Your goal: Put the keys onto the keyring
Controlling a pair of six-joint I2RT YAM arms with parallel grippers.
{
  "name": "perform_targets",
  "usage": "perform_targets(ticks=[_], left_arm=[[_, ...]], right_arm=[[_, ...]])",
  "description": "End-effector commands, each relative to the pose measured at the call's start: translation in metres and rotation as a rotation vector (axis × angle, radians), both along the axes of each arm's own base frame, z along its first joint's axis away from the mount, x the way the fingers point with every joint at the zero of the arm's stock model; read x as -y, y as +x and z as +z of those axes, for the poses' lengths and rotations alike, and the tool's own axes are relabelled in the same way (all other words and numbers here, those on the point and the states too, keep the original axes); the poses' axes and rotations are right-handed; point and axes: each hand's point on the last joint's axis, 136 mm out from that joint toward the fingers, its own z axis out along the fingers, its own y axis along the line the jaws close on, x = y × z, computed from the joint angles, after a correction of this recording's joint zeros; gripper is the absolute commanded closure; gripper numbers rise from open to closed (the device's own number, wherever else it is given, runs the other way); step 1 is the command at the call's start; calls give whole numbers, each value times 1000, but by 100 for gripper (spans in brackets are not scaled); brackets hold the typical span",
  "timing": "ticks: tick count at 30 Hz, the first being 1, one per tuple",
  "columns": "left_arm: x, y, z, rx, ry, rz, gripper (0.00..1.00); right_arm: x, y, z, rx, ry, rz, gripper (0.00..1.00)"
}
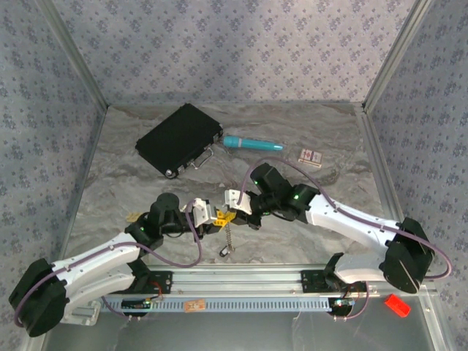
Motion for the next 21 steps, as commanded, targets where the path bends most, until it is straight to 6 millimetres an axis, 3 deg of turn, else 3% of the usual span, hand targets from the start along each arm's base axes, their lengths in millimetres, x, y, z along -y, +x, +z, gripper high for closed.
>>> perform_targets(ticks=[1,5,6,8,12,15,18,21], left_arm=[[6,-5,18,46,-47,-46,91],[5,-4,19,54,-47,-44,100],[5,-4,19,60,-47,-40,100],[4,-3,19,70,-42,-31,100],[1,0,18,101,-32,-9,100],[0,4,17,146,-22,9,100],[-1,4,18,218,-20,10,100],[-2,3,18,263,-9,4,100]], right_arm=[[-9,0,15,32,32,29,100],[-9,0,14,25,31,22,100],[-8,0,14,22,31,18,96],[-4,3,17,22,47,-11,72],[16,13,30,34,123,-104,59],[29,11,22,85,130,-127,57],[30,1,-1,212,77,-76,59],[23,1,2,220,100,-80,63]])
